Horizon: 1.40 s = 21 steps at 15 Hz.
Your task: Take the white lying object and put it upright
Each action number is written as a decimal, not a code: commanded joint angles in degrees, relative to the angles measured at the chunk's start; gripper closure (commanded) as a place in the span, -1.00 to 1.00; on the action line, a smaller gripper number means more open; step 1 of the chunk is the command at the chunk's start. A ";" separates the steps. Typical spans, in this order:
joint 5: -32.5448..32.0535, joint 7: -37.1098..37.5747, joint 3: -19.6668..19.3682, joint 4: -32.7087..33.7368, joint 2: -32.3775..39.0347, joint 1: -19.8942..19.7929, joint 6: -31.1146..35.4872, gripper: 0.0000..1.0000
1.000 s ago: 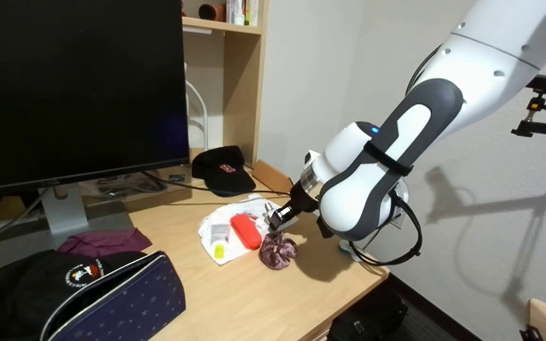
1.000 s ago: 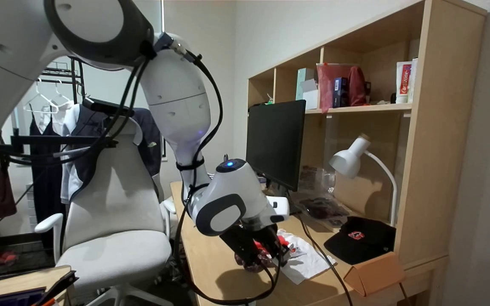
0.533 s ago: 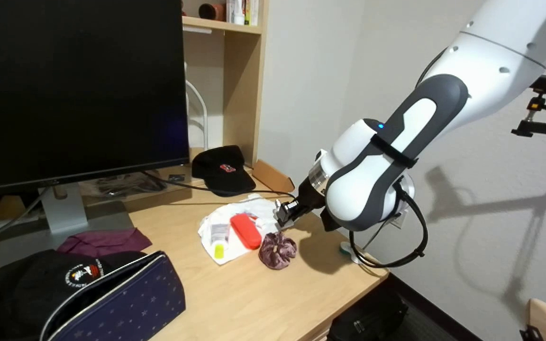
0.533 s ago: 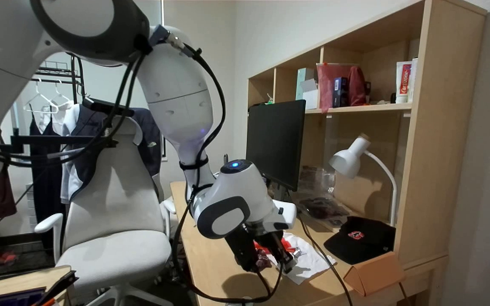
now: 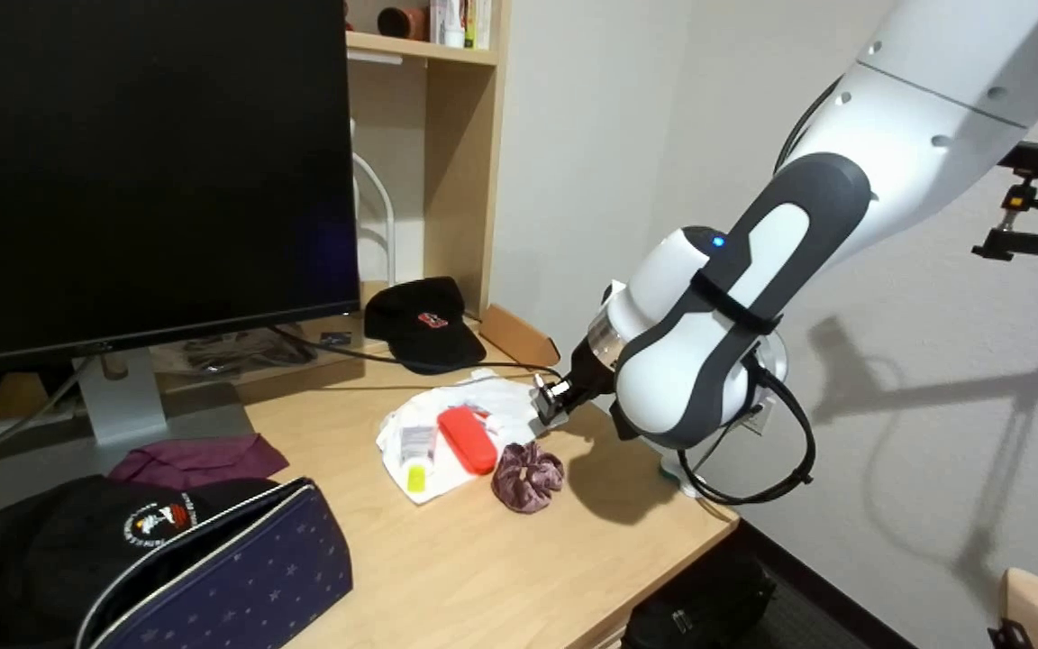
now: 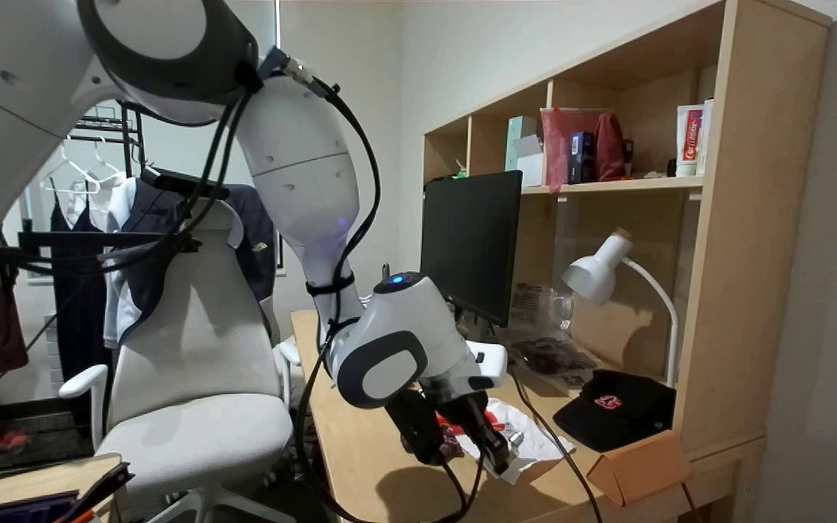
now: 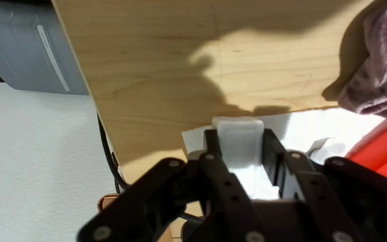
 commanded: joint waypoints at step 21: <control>-1.62 -4.10 -7.78 -10.53 -2.98 9.05 4.02 -1.00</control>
